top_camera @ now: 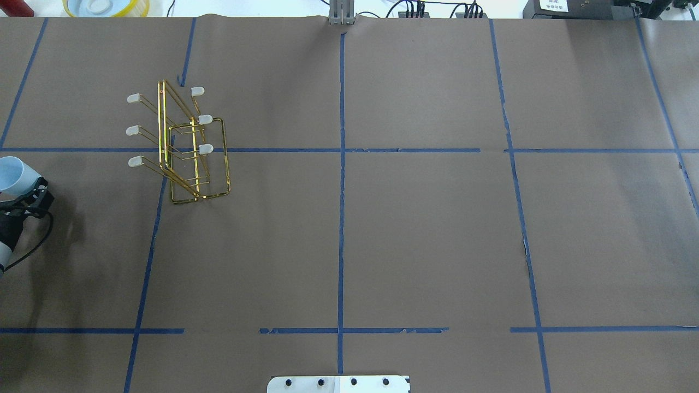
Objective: Hang cup on cup holder
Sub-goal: 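Move the left gripper down to the light blue cup and grasp it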
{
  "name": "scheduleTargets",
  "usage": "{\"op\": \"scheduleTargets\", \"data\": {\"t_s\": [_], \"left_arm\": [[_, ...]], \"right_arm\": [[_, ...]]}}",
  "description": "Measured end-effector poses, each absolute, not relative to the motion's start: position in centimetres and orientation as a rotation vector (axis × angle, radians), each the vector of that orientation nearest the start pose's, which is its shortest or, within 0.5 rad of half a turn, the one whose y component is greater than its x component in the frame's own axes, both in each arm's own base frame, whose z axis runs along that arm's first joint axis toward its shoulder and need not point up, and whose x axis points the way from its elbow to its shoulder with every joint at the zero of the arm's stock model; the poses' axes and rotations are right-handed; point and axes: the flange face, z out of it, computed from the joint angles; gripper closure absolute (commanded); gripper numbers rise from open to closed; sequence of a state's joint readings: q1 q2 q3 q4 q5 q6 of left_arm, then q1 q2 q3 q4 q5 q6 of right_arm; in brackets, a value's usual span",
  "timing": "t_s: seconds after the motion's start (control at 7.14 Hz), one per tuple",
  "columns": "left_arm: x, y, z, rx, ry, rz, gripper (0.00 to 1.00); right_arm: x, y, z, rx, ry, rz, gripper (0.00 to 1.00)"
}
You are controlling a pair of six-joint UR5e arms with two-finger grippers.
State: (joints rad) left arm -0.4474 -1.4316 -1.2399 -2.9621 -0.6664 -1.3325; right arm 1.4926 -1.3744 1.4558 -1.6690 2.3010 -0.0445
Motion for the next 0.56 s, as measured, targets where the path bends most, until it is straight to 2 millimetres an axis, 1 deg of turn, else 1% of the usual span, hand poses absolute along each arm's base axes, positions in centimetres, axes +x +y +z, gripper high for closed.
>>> {"op": "scheduleTargets", "data": {"t_s": [0.28, 0.42, 0.56], "left_arm": [[26.8, -37.2, 71.7, 1.078, 0.534, -0.614, 0.0], [27.2, -37.6, 71.6, 1.077, 0.539, -0.621, 0.02], [27.6, -38.0, 71.5, 1.078, 0.541, -0.628, 0.1]], "right_arm": [[2.2, -57.6, 62.3, -0.028, -0.73, -0.111, 0.0], [2.2, -57.6, 62.3, -0.028, -0.73, -0.111, 0.0], [2.2, -57.6, 62.3, -0.028, -0.73, -0.111, 0.0]]}}
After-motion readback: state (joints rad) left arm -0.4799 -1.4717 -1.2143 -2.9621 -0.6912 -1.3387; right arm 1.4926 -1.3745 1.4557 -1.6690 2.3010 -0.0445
